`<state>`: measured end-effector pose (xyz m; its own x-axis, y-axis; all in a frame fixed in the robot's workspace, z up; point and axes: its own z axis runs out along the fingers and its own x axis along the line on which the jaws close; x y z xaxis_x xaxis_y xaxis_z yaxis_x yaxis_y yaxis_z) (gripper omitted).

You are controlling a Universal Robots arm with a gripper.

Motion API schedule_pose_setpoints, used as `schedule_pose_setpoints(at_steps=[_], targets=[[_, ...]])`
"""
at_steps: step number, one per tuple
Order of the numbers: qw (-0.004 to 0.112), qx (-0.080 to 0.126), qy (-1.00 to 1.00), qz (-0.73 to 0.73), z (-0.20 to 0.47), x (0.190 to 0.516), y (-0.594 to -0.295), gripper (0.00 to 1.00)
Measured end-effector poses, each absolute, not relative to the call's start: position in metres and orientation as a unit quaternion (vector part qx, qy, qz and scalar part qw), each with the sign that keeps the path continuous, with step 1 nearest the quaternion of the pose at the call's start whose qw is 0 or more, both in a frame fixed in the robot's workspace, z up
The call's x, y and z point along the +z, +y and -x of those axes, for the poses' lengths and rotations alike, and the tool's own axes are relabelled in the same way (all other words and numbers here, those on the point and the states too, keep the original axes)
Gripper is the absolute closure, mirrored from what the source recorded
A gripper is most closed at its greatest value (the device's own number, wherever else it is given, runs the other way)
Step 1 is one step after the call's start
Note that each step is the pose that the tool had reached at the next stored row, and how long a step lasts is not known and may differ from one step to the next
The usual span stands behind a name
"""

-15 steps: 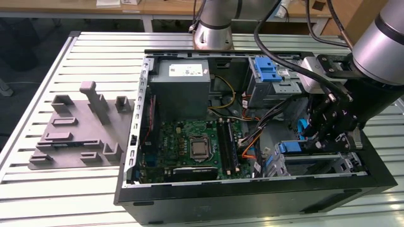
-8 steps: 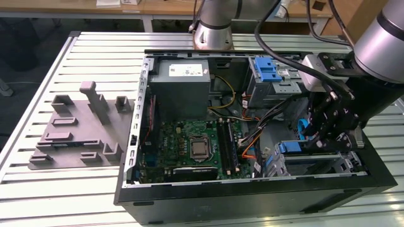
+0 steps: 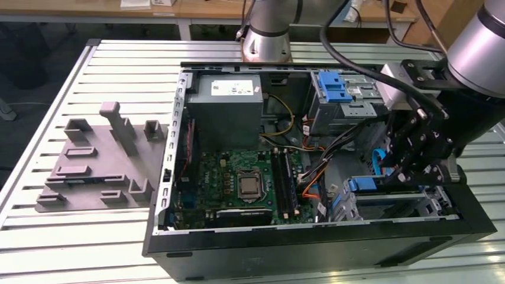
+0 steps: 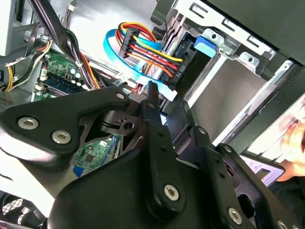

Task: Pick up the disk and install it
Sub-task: 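Insert the second disk wire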

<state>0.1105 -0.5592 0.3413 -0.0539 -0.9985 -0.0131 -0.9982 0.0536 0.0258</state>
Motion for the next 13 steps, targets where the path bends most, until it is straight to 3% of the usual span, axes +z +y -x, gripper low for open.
schedule_pose_setpoints(at_steps=[8, 13], targets=[[0.004, -0.014, -0.726, -0.688, -0.1105, 0.3489, -0.5592, 0.66], [0.004, -0.014, -0.726, -0.688, -0.1105, 0.349, -0.5591, 0.89]])
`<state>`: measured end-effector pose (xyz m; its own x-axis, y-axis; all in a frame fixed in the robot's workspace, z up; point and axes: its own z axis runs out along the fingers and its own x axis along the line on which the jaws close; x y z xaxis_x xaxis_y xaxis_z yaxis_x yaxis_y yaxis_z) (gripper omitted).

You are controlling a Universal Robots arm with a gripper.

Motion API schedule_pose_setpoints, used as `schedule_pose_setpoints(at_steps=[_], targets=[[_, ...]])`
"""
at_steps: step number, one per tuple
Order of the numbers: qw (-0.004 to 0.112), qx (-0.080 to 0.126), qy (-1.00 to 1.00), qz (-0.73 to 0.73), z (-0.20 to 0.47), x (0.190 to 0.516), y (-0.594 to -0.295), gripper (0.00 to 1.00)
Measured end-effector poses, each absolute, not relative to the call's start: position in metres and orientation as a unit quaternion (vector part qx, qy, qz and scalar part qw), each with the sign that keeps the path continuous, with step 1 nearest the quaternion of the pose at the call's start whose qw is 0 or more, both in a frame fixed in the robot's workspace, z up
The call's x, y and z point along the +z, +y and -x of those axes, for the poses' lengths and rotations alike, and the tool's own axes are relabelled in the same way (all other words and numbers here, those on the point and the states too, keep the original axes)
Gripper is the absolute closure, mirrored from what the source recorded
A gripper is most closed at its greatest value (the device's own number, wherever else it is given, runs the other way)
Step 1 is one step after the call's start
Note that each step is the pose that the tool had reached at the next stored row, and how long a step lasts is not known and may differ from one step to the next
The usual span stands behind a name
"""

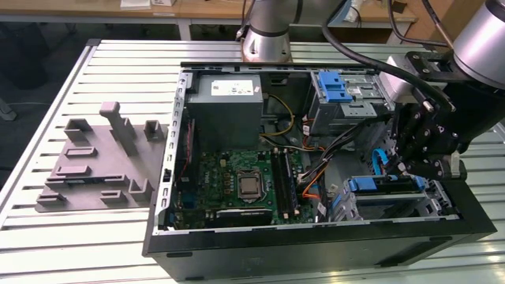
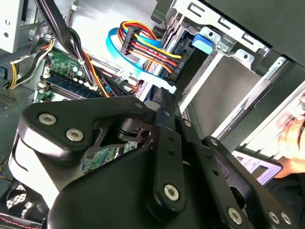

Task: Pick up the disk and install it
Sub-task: 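Insert the second disk wire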

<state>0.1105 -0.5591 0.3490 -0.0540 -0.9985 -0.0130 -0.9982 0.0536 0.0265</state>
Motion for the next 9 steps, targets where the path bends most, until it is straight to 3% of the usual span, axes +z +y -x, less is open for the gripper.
schedule_pose_setpoints(at_steps=[9], targets=[[0.004, -0.014, -0.726, -0.688, -0.1105, 0.349, -0.5591, 0.89]])
